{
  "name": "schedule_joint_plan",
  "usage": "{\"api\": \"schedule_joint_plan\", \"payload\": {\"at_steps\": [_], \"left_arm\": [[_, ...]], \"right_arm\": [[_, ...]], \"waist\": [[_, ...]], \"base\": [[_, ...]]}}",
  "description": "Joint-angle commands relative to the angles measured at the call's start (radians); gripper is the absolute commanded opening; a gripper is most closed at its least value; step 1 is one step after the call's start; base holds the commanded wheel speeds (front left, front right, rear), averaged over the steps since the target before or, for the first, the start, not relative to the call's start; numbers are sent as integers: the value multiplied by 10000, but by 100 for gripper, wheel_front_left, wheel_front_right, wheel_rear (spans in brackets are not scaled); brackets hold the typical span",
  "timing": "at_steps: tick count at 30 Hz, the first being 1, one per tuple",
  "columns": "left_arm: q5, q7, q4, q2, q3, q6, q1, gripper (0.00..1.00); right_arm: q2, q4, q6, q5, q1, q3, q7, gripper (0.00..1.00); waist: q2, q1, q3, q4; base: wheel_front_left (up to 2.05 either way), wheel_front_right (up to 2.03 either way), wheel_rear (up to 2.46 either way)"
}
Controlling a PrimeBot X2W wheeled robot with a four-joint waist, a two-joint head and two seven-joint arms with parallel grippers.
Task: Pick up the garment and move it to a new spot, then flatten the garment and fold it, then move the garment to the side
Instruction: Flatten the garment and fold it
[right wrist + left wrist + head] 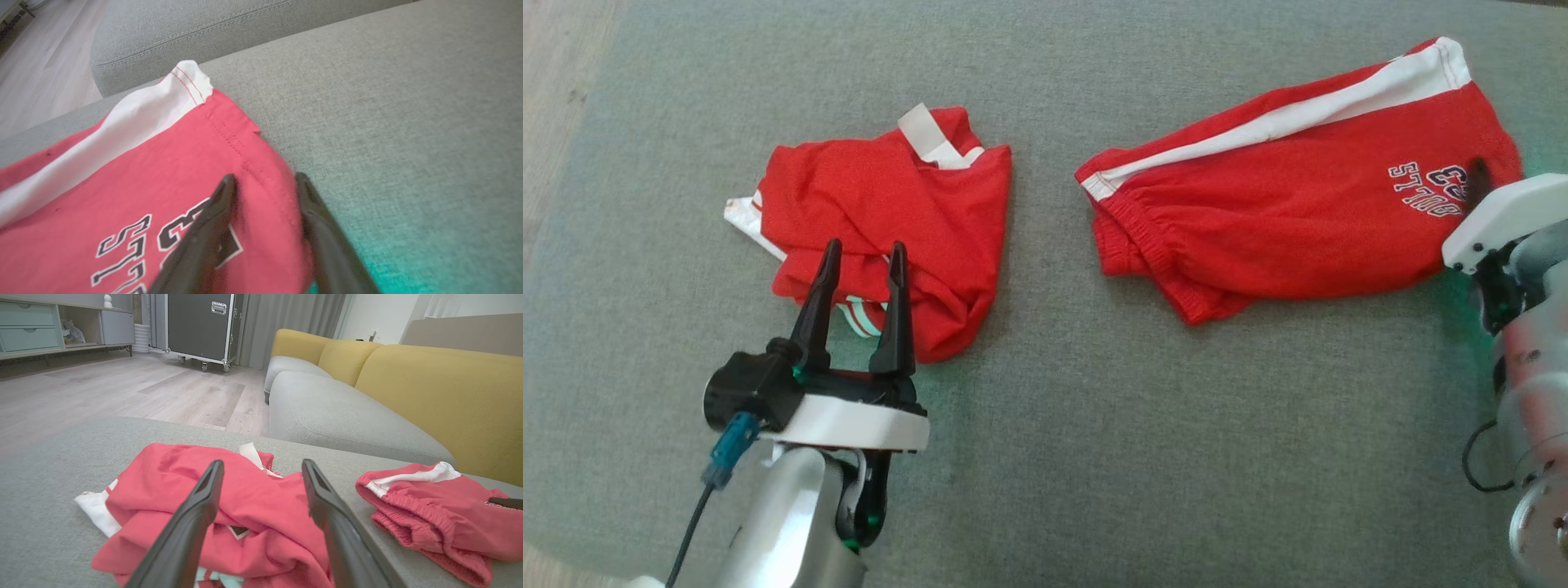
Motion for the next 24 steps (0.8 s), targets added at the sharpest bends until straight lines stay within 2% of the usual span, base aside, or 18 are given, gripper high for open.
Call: {"api": "schedule_joint_plan", "payload": {"at_steps": [1,9,16,24], "left_arm": [[57,-93,-275,49,354,53,-290,100],[65,-93,-236,47,460,54,-83,100],[43,-93,-272,46,501,-28,367,100],[-20,-93,-353,46,405,-15,863,100]], "right_arm": [[207,20,-9,-95,-212,205,5,0],[340,216,-9,92,-82,593,-922,0],[296,276,-9,899,588,602,-1950,0],[-480,-45,-9,1572,1839,-137,-2649,0]], "waist": [[0,0,-31,-46],[0,0,-609,-465],[0,0,-1425,-1014],[0,0,-1986,-1360]], "base": [[0,0,0],[0,0,0],[0,0,0],[0,0,0]]}}
